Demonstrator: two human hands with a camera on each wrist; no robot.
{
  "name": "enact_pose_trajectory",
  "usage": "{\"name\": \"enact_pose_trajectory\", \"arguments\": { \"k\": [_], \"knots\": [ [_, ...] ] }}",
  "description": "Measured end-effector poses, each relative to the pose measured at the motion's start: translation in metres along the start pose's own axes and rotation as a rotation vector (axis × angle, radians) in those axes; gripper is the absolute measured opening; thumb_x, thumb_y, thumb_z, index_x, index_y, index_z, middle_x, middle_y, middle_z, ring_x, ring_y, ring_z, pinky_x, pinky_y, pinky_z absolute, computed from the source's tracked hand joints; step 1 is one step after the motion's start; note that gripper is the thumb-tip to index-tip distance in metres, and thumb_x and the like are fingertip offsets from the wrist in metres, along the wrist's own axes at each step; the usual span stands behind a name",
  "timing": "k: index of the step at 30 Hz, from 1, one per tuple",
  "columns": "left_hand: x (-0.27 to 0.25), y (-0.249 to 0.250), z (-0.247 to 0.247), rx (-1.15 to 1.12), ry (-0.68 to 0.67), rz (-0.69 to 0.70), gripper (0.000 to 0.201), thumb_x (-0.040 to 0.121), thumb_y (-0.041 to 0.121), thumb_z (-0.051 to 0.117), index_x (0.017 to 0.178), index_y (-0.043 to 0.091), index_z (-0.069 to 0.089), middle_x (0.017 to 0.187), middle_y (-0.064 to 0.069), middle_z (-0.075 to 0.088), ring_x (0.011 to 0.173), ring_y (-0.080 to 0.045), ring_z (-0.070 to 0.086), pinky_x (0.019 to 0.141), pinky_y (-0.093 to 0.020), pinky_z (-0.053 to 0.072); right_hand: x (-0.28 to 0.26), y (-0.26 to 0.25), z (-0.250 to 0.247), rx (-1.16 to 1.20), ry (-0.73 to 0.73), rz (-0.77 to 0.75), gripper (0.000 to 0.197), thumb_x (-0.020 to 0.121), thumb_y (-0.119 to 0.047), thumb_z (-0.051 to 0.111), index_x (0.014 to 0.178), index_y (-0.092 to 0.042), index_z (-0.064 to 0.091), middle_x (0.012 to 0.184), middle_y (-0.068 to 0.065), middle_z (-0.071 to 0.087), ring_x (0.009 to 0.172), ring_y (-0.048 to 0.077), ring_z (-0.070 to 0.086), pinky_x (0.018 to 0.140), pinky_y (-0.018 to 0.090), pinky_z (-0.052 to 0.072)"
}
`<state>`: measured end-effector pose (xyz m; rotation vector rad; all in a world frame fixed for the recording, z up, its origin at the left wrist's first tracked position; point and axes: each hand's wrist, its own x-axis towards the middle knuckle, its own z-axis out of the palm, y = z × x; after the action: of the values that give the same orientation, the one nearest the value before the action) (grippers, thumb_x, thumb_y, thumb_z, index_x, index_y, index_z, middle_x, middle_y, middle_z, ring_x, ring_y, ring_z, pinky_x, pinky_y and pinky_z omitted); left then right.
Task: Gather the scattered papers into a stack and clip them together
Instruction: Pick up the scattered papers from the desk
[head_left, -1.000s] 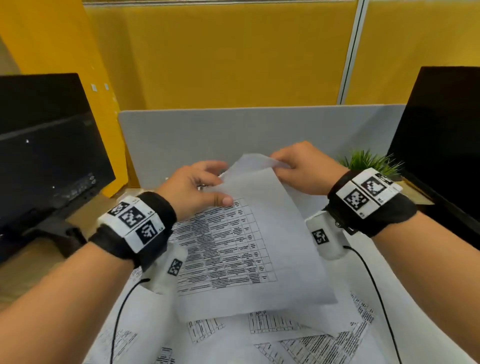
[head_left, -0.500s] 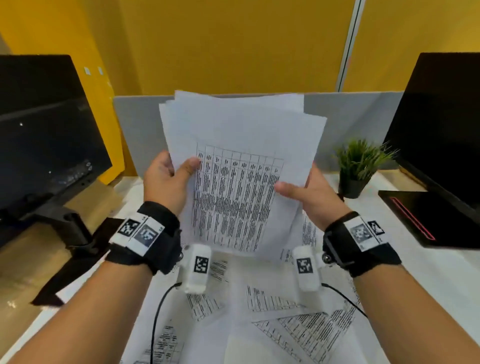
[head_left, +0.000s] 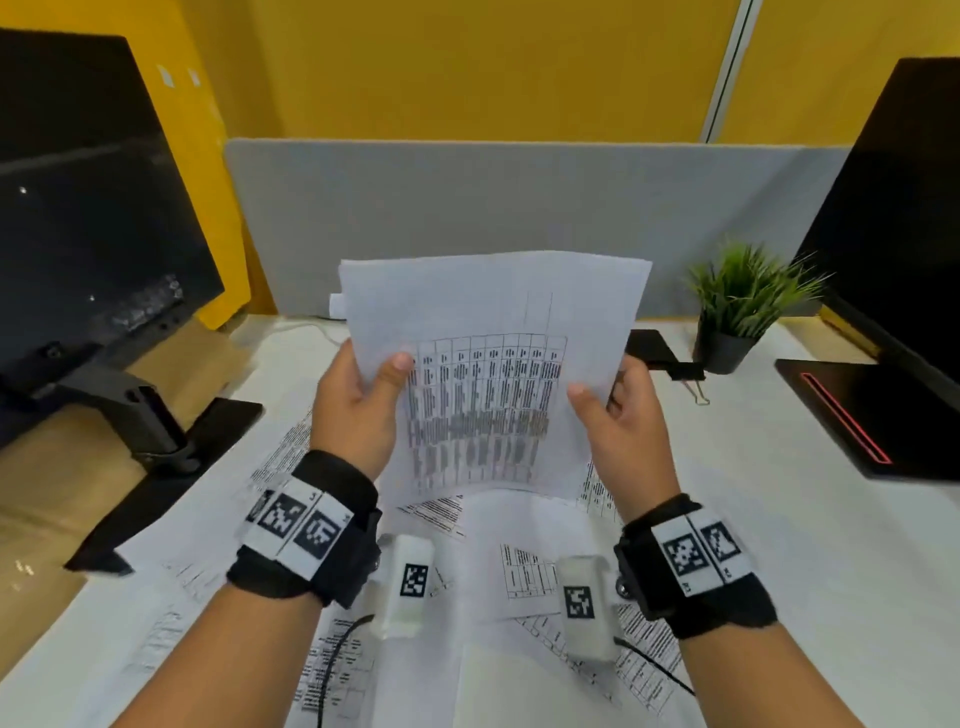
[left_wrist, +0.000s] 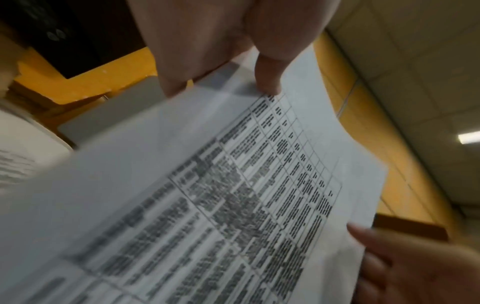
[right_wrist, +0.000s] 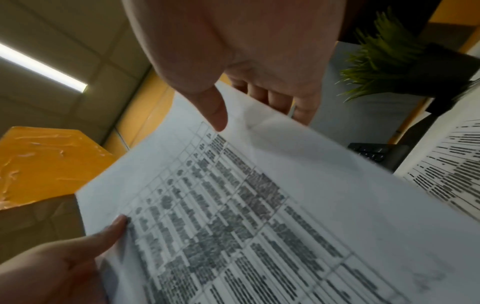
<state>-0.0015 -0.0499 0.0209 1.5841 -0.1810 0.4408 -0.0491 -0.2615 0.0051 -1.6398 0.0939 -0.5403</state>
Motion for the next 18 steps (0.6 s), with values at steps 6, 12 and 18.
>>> {"name": "enact_pose_trajectory", "arguments": {
  "k": [6,12,18],
  "knots": [
    [0.001,0.022,-0.002,-0.566,0.07,-0.126,0.037,0.093,0.02,0.049,0.129,0.01,0.049,0.101,0.01,0.069,0.103,-0.017,0.061,0.079,-0.023,0.054,-0.015,0.017,0.0,0.356,0.025,0.285,0.084,0.071,-0.02,0.079,0.138,-0.023,0.028,0.123,-0.002,0.056,0.122,0.02,0.053,0.101,0.037,0.042],
    [-0.007,-0.002,-0.02,-0.395,0.236,-0.163,0.068,0.076,0.025,0.077,0.126,0.033,0.031,0.127,-0.002,0.056,0.118,-0.022,0.056,0.096,-0.044,0.05,-0.001,-0.004,-0.013,0.524,0.043,0.083,0.039,0.09,0.001,0.053,0.126,-0.014,0.054,0.121,0.006,0.067,0.112,0.022,0.064,0.092,0.039,0.052],
    [-0.003,-0.027,-0.038,0.077,-0.145,-0.175,0.095,0.055,0.028,0.089,0.137,0.017,0.04,0.127,0.0,0.059,0.119,-0.02,0.056,0.099,-0.042,0.045,0.001,0.003,-0.038,0.273,-0.089,0.04,0.031,0.089,-0.002,0.057,0.119,-0.011,0.055,0.108,0.002,0.072,0.099,0.02,0.069,0.074,0.026,0.056]
  ]
}}
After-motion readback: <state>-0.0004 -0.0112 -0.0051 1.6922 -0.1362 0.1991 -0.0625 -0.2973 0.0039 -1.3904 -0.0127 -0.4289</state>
